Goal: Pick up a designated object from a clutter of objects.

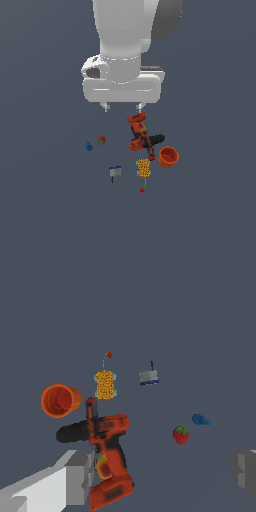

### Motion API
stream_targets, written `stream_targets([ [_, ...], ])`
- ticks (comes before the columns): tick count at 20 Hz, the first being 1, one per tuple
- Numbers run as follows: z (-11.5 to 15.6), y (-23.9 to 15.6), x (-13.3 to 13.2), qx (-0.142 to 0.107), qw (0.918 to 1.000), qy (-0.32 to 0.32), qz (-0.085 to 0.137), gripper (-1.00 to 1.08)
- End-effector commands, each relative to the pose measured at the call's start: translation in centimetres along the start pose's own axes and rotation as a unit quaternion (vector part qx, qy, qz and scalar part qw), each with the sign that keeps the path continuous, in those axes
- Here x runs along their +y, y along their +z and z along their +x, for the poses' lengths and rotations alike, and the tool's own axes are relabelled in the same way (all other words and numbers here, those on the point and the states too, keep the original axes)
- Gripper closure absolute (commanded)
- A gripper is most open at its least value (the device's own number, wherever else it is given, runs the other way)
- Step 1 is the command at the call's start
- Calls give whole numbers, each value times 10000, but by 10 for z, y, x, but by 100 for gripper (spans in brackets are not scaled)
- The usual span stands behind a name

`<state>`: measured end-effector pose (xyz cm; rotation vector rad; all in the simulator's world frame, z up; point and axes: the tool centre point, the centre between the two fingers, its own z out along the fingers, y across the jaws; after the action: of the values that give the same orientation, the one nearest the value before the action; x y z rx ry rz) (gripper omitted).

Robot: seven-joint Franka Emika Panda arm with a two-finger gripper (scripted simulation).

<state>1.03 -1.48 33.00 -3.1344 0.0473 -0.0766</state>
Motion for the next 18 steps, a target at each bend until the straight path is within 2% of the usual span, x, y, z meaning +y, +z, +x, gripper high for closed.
stream_targets([
  [1, 0, 0, 0, 0, 10000, 0, 0, -92],
  [11, 4, -14, -22, 127, 9999, -1, 102, -92],
  [18, 4, -5, -16, 110, 9998, 93, 105, -92],
])
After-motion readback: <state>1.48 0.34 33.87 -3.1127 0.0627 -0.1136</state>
